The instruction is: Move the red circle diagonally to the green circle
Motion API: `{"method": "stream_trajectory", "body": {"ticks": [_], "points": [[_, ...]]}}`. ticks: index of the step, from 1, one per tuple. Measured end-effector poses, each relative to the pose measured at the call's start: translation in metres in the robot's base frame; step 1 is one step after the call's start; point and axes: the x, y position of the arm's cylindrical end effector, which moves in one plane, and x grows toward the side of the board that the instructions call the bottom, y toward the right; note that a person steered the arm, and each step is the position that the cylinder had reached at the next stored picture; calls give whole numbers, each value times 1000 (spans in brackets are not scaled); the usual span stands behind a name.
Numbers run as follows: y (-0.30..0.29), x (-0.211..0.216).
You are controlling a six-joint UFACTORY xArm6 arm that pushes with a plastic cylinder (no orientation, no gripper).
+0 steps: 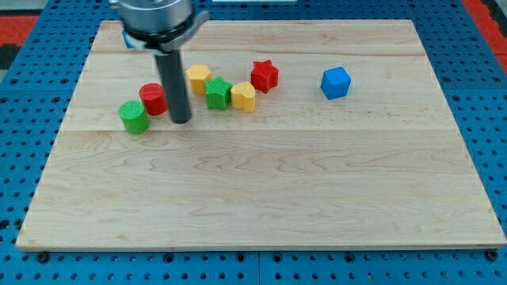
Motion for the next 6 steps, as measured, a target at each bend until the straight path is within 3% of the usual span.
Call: {"method": "stream_trajectory", "body": {"ticks": [1,3,4,6], "points": [[-44,-33],[46,-110],[70,-118],[19,-59]]}}
